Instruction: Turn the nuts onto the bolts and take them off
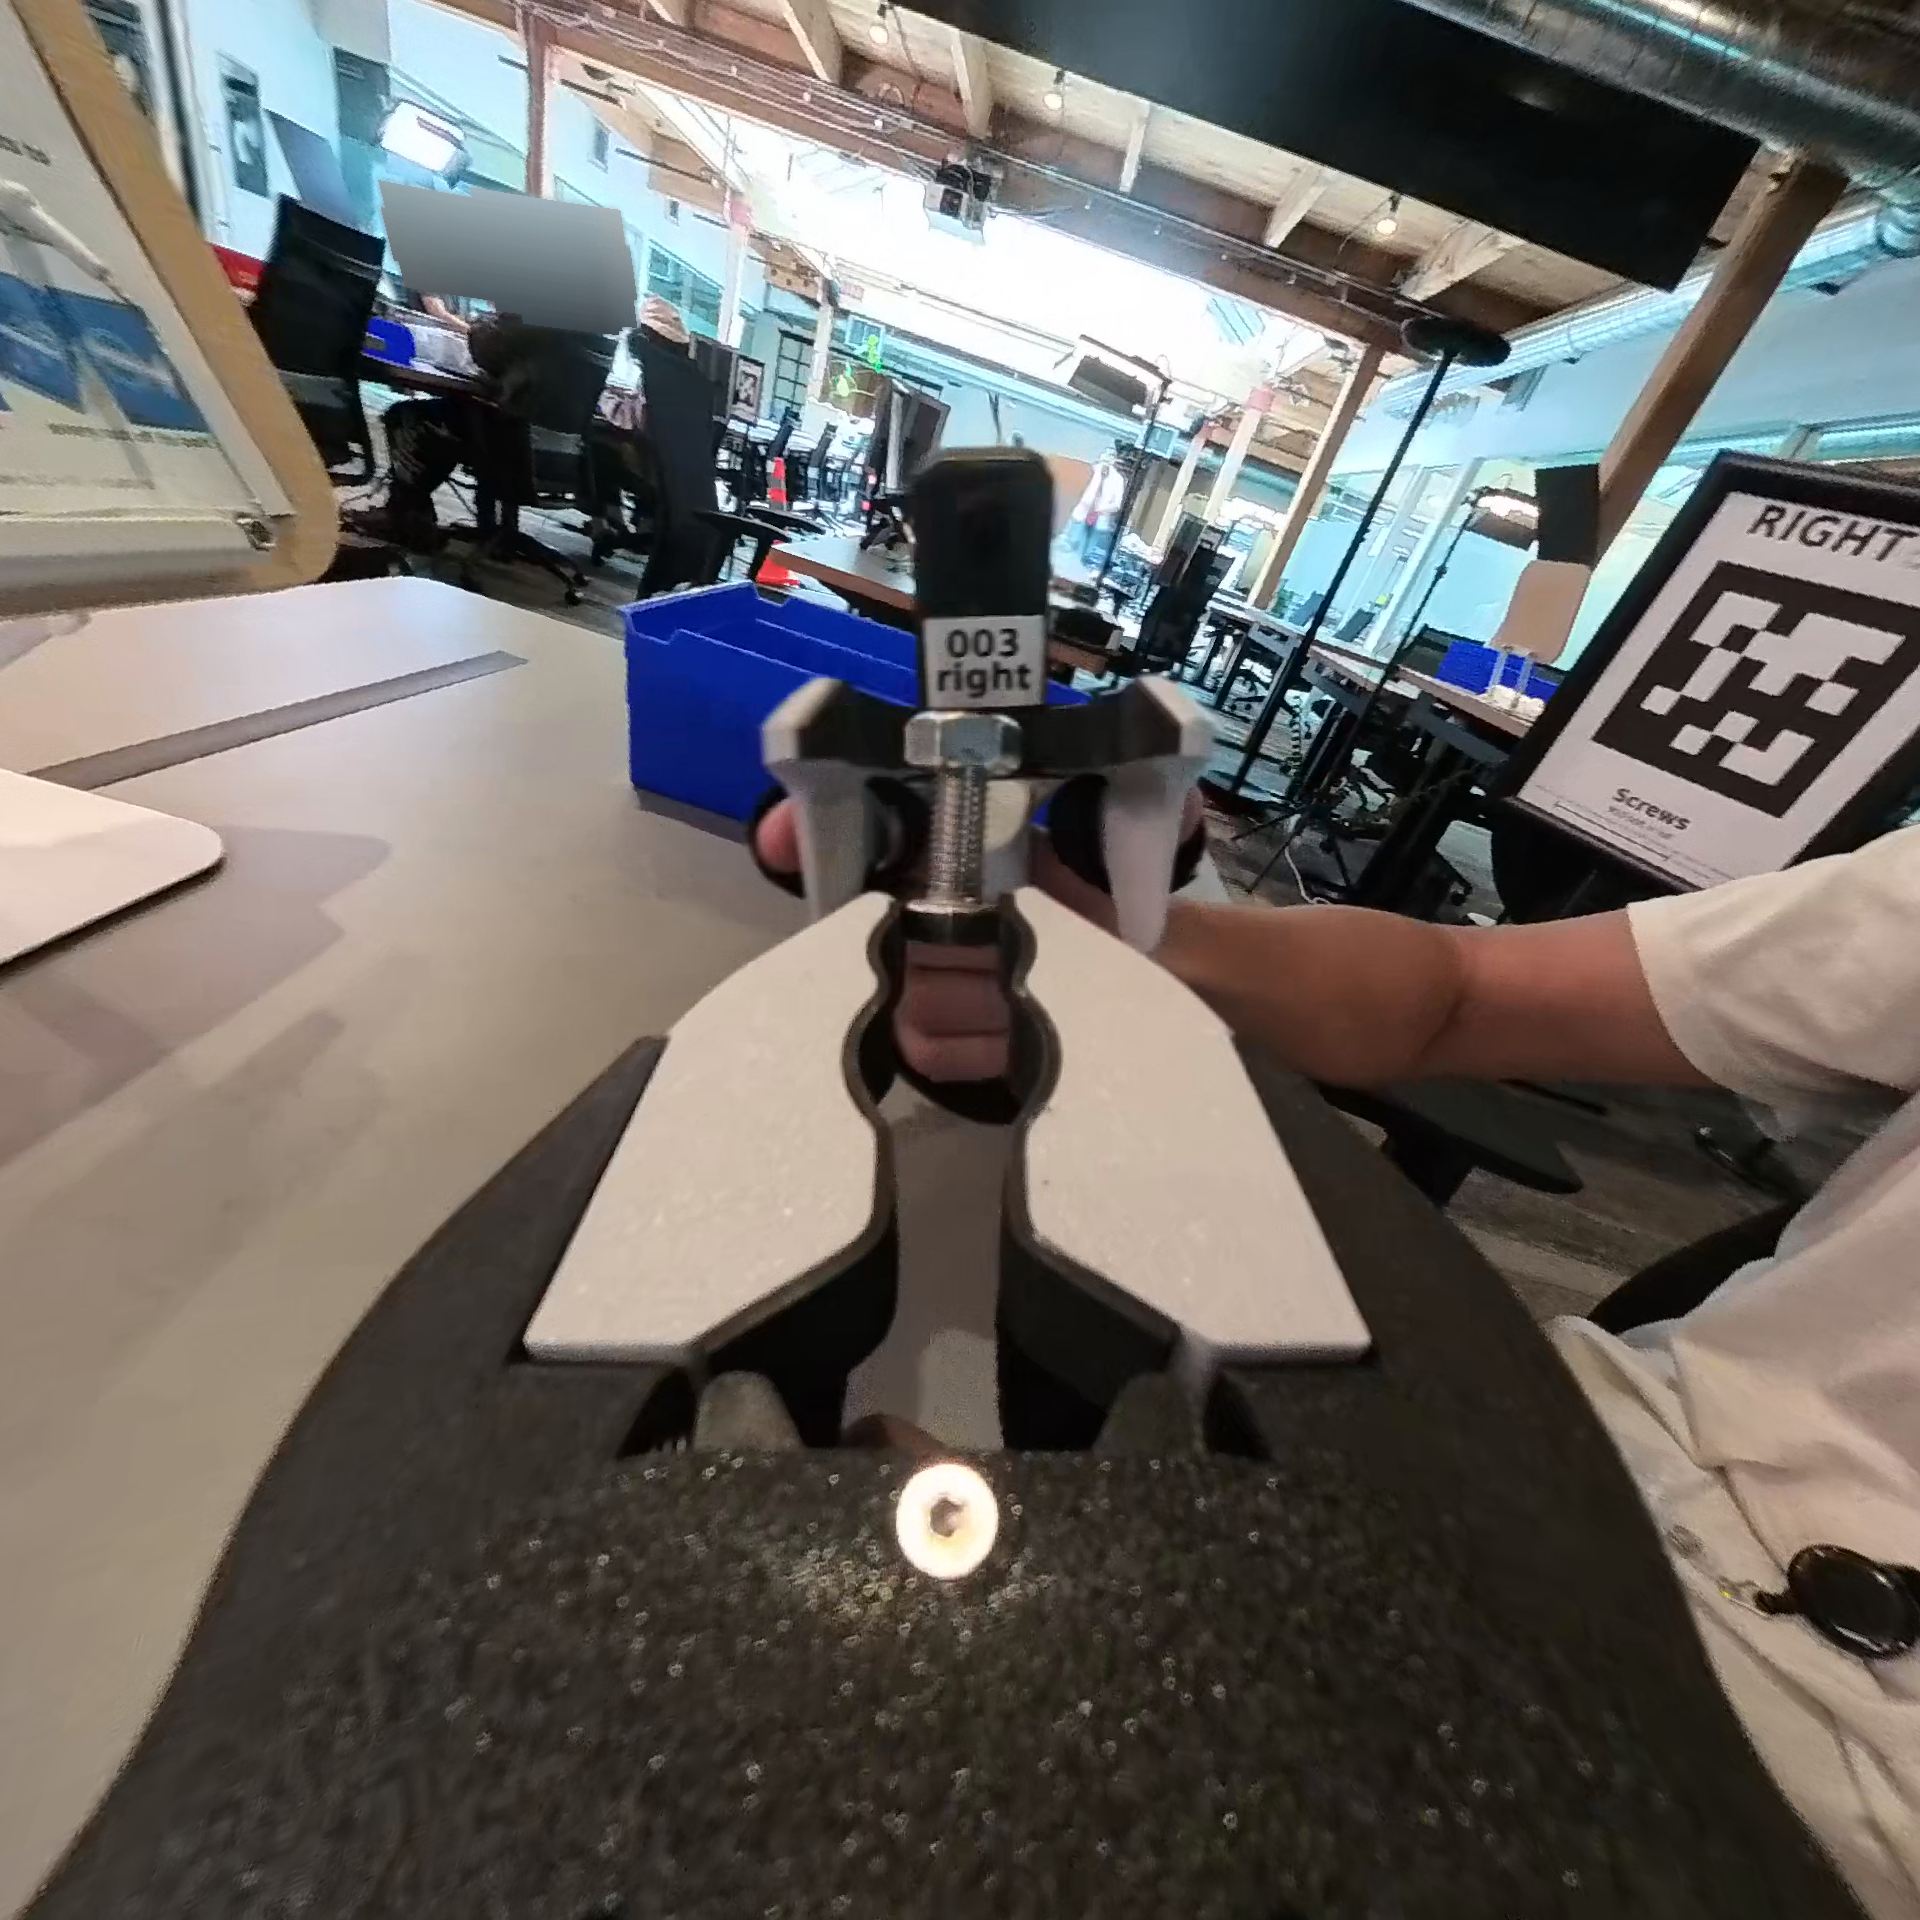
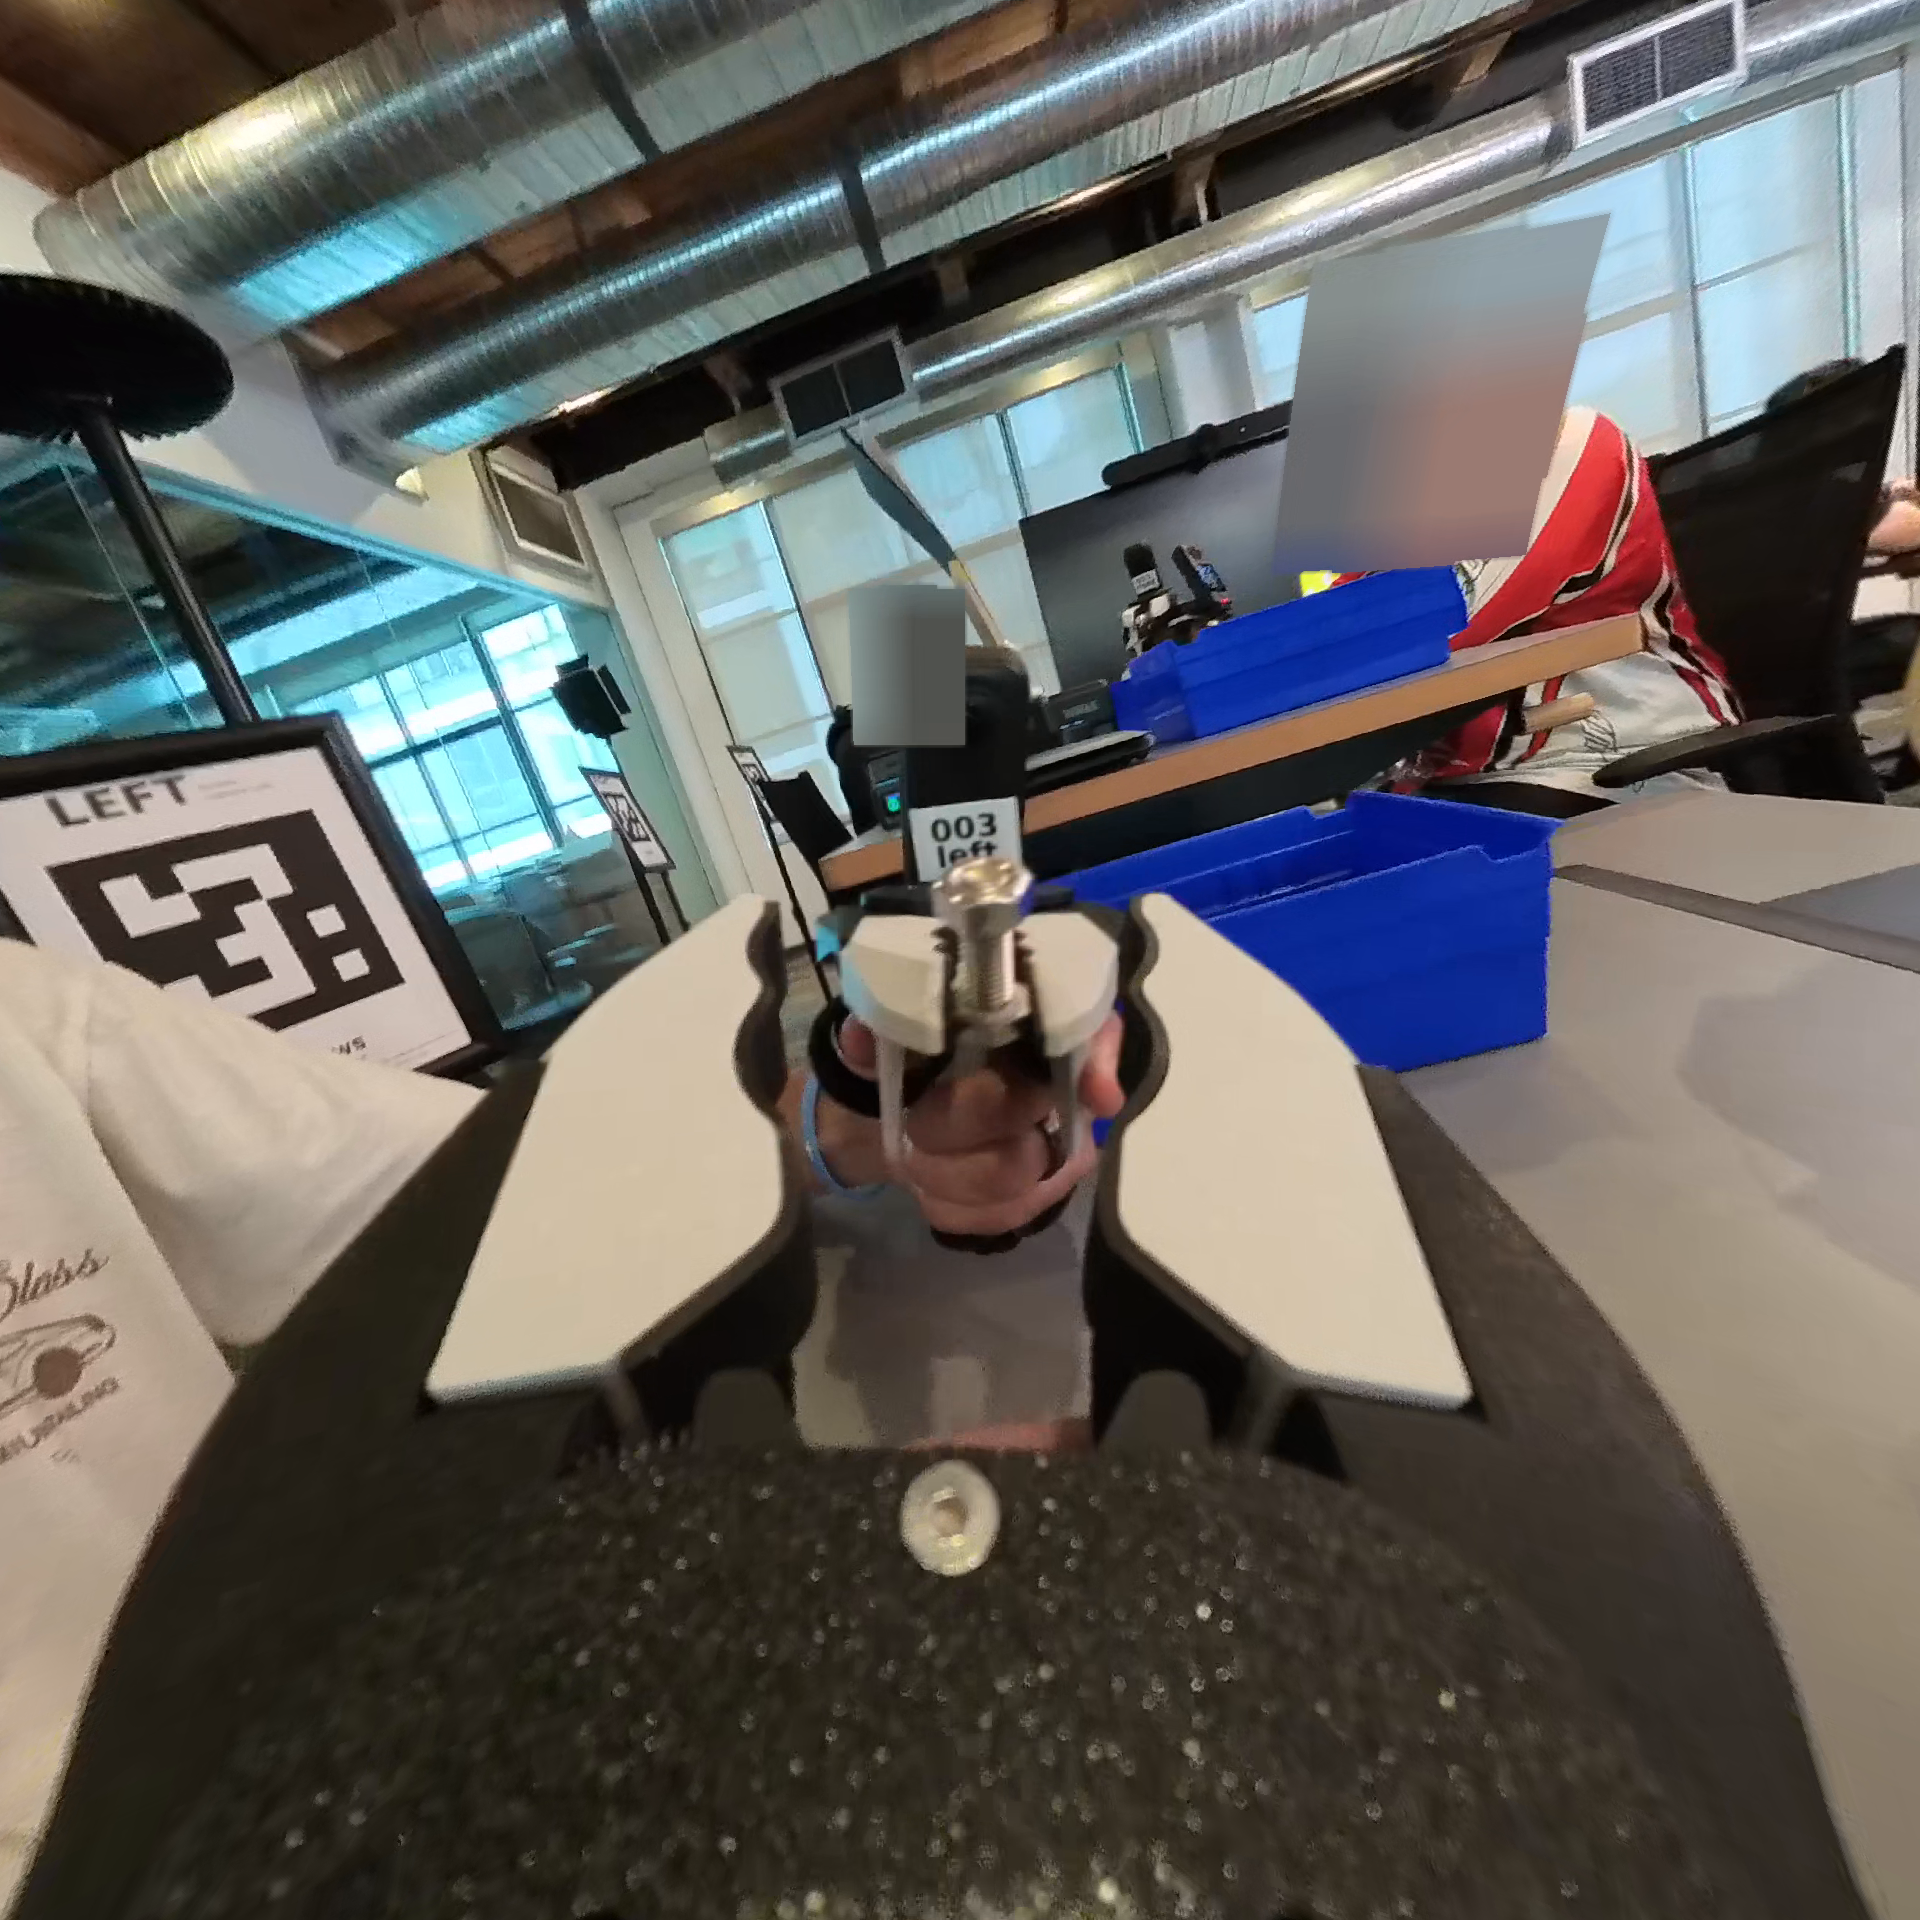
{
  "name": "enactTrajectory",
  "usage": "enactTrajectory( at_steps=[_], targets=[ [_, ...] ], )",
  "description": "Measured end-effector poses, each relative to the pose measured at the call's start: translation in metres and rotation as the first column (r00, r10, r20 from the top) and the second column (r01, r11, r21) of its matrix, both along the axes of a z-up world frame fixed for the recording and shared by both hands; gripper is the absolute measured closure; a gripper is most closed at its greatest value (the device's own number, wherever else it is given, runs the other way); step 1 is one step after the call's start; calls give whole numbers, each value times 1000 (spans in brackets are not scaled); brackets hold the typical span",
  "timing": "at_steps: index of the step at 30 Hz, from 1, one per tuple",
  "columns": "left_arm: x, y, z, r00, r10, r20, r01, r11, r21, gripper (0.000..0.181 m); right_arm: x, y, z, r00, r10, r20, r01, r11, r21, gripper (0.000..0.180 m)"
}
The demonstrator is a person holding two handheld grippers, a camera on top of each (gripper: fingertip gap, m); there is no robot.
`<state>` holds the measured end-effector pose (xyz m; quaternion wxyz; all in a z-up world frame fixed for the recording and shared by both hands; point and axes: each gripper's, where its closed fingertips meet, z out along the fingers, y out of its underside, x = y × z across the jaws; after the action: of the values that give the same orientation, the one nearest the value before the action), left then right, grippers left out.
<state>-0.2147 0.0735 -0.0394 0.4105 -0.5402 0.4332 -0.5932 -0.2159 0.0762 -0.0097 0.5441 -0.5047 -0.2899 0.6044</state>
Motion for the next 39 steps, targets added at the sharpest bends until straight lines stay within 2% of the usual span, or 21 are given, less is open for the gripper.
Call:
enactTrajectory(
  at_steps=[6, 10, 12, 14, 15, 19, 24, 26, 29, 30, 39],
  targets=[
    [10, -11, -4, 999, -30, -22, 31, 999, 23, 164, -27, -15, 10, 995, 76, -59, -75, 997, 15, 117],
    [2, 0, 2, 1000, 16, 4, -17, 1000, 17, 164, -24, -16, 11, 998, 32, -45, -31, 999, 24, 105],
    [-4, 7, 9, 998, 47, 34, -47, 999, 5, 165, -16, -15, 11, 999, 23, -49, -22, 999, 23, 107],
    [-10, 18, 13, 994, 93, 50, -93, 996, -11, 164, -10, -20, 9, 998, 53, -37, -51, 998, 41, 121],
    [-13, 21, 14, 993, 100, 55, -100, 995, -17, 164, -7, -17, 9, 999, 27, -34, -26, 999, 40, 118],
    [-10, 11, 11, 998, 36, 55, -34, 999, -31, 165, 0, -2, 14, 997, -25, -73, 26, 1000, 10, 115],
    [8, -15, 0, 998, -59, -2, 59, 998, 4, 164, -22, -10, 6, 999, 32, -36, -32, 999, 8, 114],
    [9, -10, -1, 999, -33, 0, 33, 999, -1, 164, -28, -17, 6, 999, 50, -20, -50, 998, 34, 118],
    [2, 1, 4, 1000, 8, 17, -8, 1000, -4, 165, -27, -17, 7, 1000, 23, -4, -23, 999, 32, 101],
    [-1, 3, 6, 1000, 18, 21, -18, 1000, 0, 165, -26, -16, 6, 1000, 22, 7, -22, 999, 31, 100],
    [-2, 3, 12, 998, 26, 60, -24, 999, -34, 165, -20, -13, 3, 1000, 8, -6, -7, 1000, 22, 109]
  ],
)
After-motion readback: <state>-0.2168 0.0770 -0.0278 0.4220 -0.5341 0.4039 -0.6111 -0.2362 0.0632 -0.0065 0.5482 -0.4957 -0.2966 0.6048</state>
